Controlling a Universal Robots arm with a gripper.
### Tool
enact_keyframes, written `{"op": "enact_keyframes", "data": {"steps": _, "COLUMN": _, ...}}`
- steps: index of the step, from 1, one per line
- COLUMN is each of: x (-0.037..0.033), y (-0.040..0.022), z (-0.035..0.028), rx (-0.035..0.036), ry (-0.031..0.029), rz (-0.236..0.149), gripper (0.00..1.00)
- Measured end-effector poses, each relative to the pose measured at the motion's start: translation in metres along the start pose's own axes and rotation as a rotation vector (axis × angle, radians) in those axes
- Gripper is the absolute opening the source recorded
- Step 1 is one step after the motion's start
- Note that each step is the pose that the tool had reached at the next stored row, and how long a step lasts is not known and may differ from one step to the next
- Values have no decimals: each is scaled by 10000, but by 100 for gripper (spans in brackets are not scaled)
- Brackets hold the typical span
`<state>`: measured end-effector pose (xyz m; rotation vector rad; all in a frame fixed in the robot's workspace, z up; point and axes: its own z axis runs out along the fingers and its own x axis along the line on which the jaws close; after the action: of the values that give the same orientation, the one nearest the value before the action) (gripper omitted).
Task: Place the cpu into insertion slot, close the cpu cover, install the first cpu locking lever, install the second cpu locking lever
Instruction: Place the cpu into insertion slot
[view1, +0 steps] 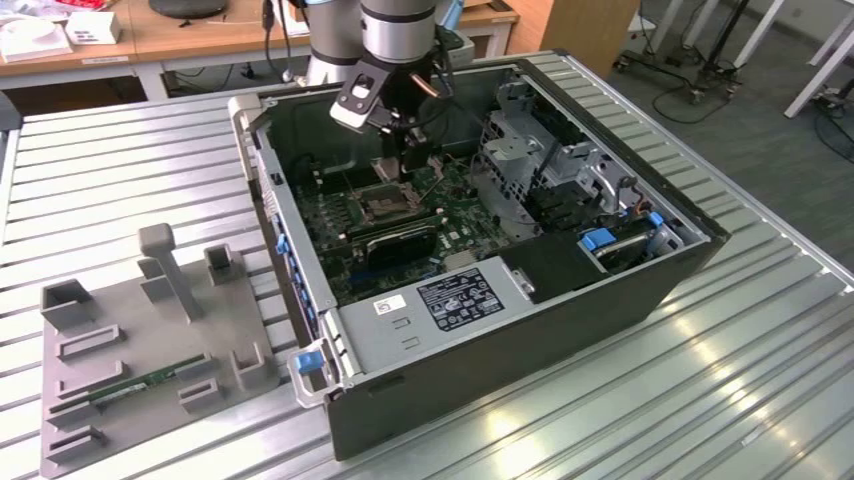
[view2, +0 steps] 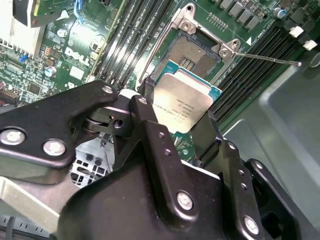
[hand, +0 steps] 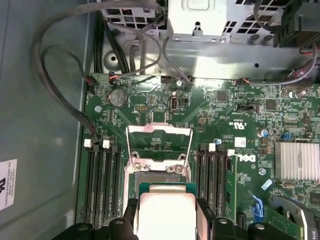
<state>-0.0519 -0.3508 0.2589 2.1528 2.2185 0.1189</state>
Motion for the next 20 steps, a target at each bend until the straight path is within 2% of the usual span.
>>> {"op": "enact_keyframes", "data": {"steps": 8, "x": 1, "y": -2, "z": 8, "rx": 1, "ry": -1, "rz": 1, "gripper": 54}}
{"op": "enact_keyframes", "data": {"steps": 14, "x": 1, "y": -5, "z": 46, "rx": 3, "ry": -1, "rz": 8, "gripper": 54}}
{"op": "enact_keyframes", "data": {"steps": 20, "x": 2, "y": -5, "z": 54, "rx": 2, "ry": -3, "rz": 46, "gripper": 54}}
